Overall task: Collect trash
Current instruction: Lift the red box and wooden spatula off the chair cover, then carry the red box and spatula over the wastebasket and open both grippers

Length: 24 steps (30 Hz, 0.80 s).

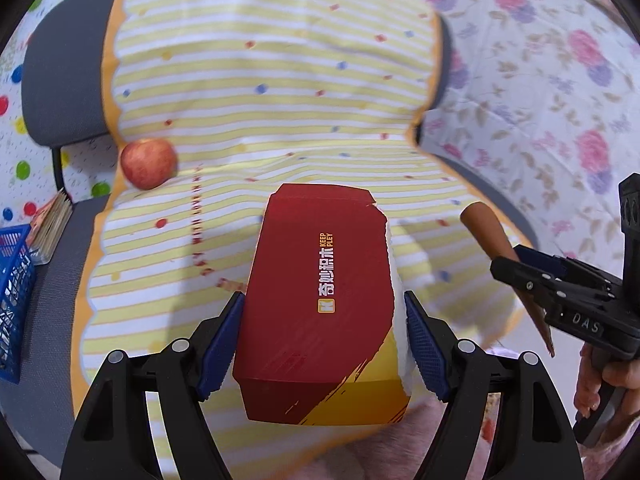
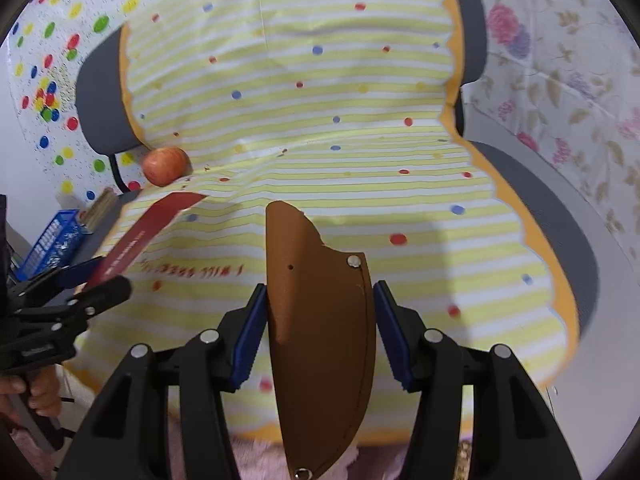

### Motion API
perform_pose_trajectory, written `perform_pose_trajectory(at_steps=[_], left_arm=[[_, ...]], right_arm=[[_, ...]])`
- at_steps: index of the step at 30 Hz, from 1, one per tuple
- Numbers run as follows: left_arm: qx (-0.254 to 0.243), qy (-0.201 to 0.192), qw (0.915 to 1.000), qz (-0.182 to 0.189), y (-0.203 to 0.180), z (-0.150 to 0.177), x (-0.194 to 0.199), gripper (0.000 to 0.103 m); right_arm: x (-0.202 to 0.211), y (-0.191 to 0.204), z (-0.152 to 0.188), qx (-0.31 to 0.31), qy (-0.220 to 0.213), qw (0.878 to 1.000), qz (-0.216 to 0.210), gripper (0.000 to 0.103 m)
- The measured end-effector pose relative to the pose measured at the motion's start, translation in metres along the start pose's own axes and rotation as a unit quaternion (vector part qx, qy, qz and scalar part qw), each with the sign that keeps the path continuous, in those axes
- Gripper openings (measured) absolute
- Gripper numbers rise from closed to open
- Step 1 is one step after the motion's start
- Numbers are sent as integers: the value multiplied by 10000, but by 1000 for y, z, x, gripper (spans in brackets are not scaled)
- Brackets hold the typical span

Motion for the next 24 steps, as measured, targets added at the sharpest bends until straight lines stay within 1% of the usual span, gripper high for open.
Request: perform_pose_trajectory(at_steps=[3, 5, 9, 12, 14, 18, 21, 24], left_arm=[[-228, -49, 9997, 97, -22, 8, 7, 76], [-375, -74, 9990, 229, -41, 16, 12, 76], [-567, -105, 9972, 475, -73, 28, 13, 76], [-738, -64, 9945, 742, -100, 41, 11, 76], [-904, 24, 9913, 956, -123, 51, 9, 76], [-1238, 114, 9841, 1267, -159, 67, 9, 76], [-1513, 181, 9763, 1537, -189, 79, 6, 76], [-1712, 273, 9702, 1692, -212, 89, 0, 76]], right_arm=[[25, -8, 16, -153, -115, 9998, 71, 53], [41, -18, 28, -333, -186, 9991, 180, 53], [68, -43, 53, -753, -371, 9946, 608, 53], [92, -62, 76, -964, -459, 9904, 881, 53], [104, -73, 89, -1039, -469, 9881, 1032, 53], [134, -99, 120, -1245, -488, 9798, 1485, 53], [150, -114, 141, -1412, -493, 9736, 1723, 53], [162, -130, 165, -1613, -438, 9666, 1944, 53]])
Point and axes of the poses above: each gripper's, at about its wrist camera, not at the fingertips, and x roughly against the way its jaws point, y to its left, z to its underside, the point moved 5 cm from there along -x, roughly the way its jaws point, and after that the axes turned 8 degrees about z, right-handed, at the moved point
